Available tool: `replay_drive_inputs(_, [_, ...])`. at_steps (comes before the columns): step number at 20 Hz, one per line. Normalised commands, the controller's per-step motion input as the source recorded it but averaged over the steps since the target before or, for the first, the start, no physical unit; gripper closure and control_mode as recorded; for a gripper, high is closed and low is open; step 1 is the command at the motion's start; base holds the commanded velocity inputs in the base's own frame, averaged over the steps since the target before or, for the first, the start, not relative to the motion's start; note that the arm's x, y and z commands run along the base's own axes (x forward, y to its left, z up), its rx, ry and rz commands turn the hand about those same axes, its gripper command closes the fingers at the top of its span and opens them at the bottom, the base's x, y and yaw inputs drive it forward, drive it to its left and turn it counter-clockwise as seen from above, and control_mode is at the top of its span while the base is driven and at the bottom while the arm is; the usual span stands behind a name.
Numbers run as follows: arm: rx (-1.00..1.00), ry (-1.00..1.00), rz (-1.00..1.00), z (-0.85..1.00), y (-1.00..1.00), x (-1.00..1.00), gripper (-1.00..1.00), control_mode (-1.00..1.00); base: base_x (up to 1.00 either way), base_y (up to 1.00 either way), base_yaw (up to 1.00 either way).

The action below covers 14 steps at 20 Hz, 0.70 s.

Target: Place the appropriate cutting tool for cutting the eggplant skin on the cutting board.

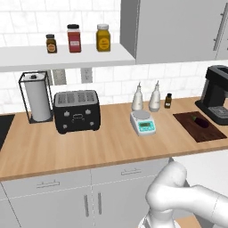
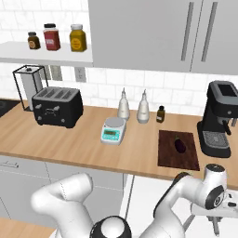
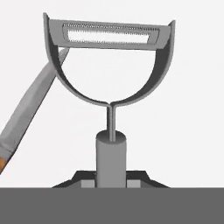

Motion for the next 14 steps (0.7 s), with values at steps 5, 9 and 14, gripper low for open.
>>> replay_drive_inputs(5, [0.00,0.00,0.09,0.78,0.72,-0.30,1.00,-1.00,0.00,0.00,0.00])
replay_drive_inputs(9, [0.05,0.00,0.06,0.58,1.00,0.11,1.00,-1.00,0.00,0.00,0.00])
replay_drive_inputs(14, [0.04,0.00,0.01,0.38,0.98,0.52,1.00,-1.00,0.00,0.00,0.00])
